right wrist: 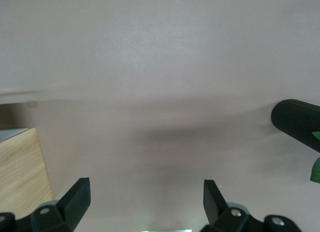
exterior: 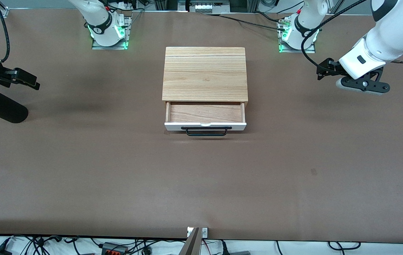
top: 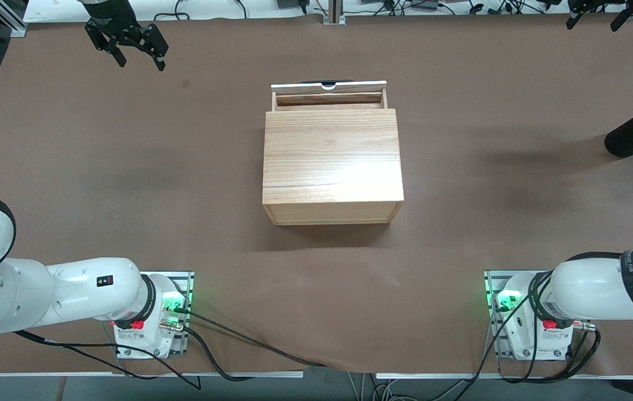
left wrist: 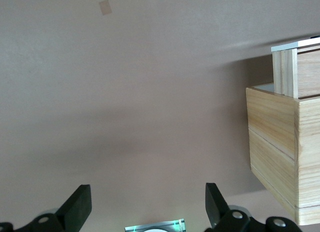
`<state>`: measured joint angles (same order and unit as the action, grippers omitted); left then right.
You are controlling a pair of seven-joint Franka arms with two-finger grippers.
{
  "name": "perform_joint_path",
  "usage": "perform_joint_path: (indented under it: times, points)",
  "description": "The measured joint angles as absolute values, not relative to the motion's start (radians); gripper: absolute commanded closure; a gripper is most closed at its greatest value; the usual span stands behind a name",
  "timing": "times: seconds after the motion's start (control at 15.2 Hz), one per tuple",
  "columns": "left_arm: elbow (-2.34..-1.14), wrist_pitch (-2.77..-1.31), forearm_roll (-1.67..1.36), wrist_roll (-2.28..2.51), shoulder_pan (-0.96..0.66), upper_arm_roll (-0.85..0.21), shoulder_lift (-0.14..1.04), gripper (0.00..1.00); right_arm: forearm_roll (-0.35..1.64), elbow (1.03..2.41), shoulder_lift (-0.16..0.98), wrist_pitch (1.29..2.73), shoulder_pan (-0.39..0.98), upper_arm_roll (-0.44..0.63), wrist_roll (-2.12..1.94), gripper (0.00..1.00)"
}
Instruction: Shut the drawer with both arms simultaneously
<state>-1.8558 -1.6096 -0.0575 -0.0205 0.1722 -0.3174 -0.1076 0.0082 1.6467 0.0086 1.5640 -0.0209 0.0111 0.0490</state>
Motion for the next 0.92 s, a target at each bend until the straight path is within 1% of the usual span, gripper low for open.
perform_joint_path:
  times: [0.59,0.72,0.92]
  points:
    - [-1.844,-1.609,-0.06,-0.02,0.168,-0.323,-0.097,0.0,0.008,1.647,0.009,1.564,-0.021,0.011,0.047,0.0]
    - [-1.815,-1.61,-0.062,-0.02,0.154,-0.328,-0.06,0.0,0.008,1.647,0.009,1.564,-0.019,0.009,0.047,0.0]
    - [-1.732,-1.613,-0.066,0.027,0.082,-0.331,0.059,0.0,0.008,1.647,0.01,1.556,-0.005,0.005,0.047,0.0]
